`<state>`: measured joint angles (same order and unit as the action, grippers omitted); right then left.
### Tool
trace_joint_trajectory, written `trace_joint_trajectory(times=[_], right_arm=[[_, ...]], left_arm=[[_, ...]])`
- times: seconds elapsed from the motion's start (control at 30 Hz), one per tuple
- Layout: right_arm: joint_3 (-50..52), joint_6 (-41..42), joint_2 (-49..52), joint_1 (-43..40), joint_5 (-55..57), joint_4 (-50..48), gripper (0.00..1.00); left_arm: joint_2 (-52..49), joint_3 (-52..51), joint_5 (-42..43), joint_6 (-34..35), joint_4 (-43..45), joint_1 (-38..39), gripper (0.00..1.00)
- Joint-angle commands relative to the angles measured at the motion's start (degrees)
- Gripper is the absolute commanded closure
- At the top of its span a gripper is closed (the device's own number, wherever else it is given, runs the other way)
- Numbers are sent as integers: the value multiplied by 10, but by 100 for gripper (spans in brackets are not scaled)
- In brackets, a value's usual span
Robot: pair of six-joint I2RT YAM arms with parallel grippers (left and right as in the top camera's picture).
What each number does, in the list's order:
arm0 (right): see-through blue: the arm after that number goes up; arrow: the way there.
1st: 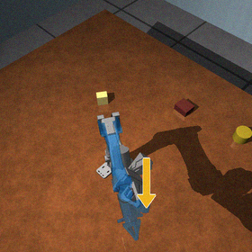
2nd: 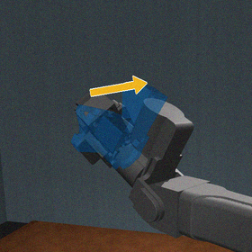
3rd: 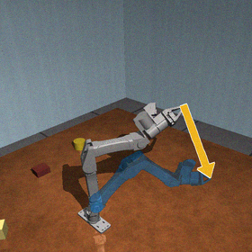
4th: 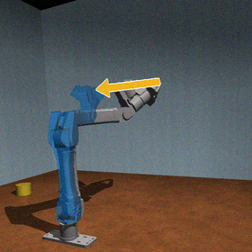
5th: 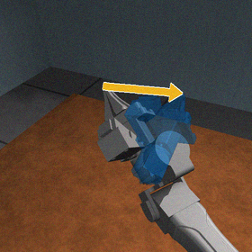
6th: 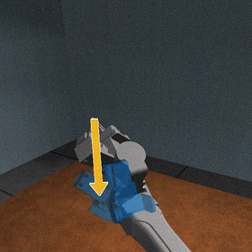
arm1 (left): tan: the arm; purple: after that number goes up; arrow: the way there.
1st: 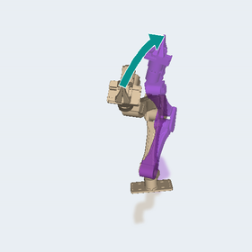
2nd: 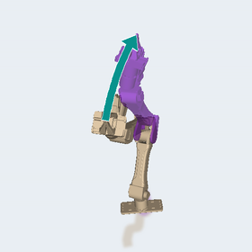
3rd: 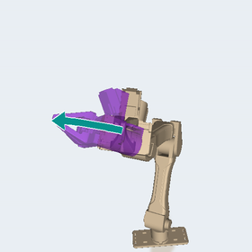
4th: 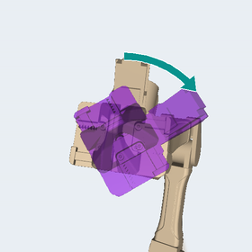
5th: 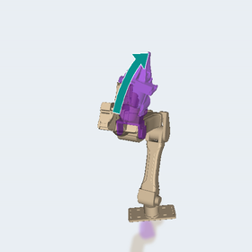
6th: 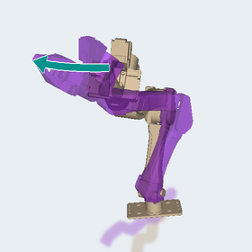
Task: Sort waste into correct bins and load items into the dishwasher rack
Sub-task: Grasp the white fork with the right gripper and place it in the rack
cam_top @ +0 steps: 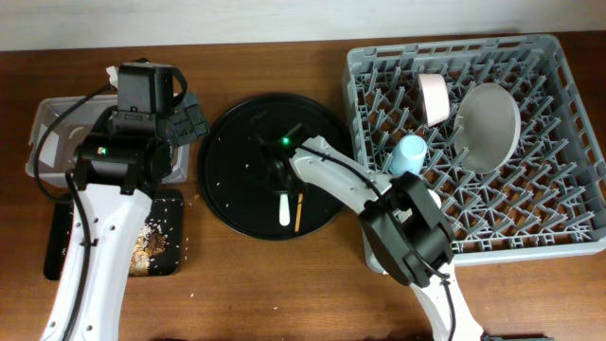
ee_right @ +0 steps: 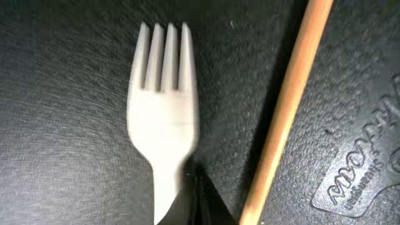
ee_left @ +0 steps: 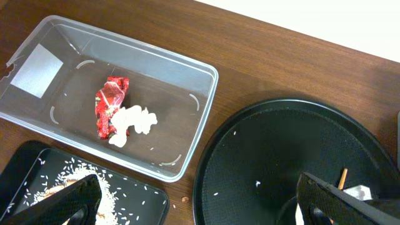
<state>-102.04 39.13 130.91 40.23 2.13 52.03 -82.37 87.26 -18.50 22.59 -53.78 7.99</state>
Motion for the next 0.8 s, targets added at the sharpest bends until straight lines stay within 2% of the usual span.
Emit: trace_joint_trajectory(times=[0.0, 0.1, 0.17, 0.23, 0.33, 0.37, 0.43, 0.47, 0.77], right_arm=[[5, 1, -5, 2, -3, 4, 96], [3, 1, -6, 1, 1, -15, 96], [-17, 1, -10, -5, -1, 10, 95], [-30, 2, -17, -9, -2, 23, 89], [-37, 2, -17, -9, -4, 23, 88], [-40, 2, -17, -9, -4, 21, 85], [-41, 2, -17, -9, -1, -1, 63], [-41, 2, -17, -9, -1, -18, 59], [-40, 2, 7, -9, 40, -67, 57]], left_arm=[[10, 3, -6, 5, 1, -2, 1], [10, 3, -6, 5, 1, -2, 1], [10, 3, -6, 5, 1, -2, 1], [10, 3, -6, 5, 1, -2, 1], [10, 3, -6, 5, 1, -2, 1], [10, 3, -6, 5, 1, -2, 1], [10, 3, -6, 5, 1, -2, 1], [10, 3, -6, 5, 1, -2, 1], [10, 3, -6, 5, 1, -2, 1]])
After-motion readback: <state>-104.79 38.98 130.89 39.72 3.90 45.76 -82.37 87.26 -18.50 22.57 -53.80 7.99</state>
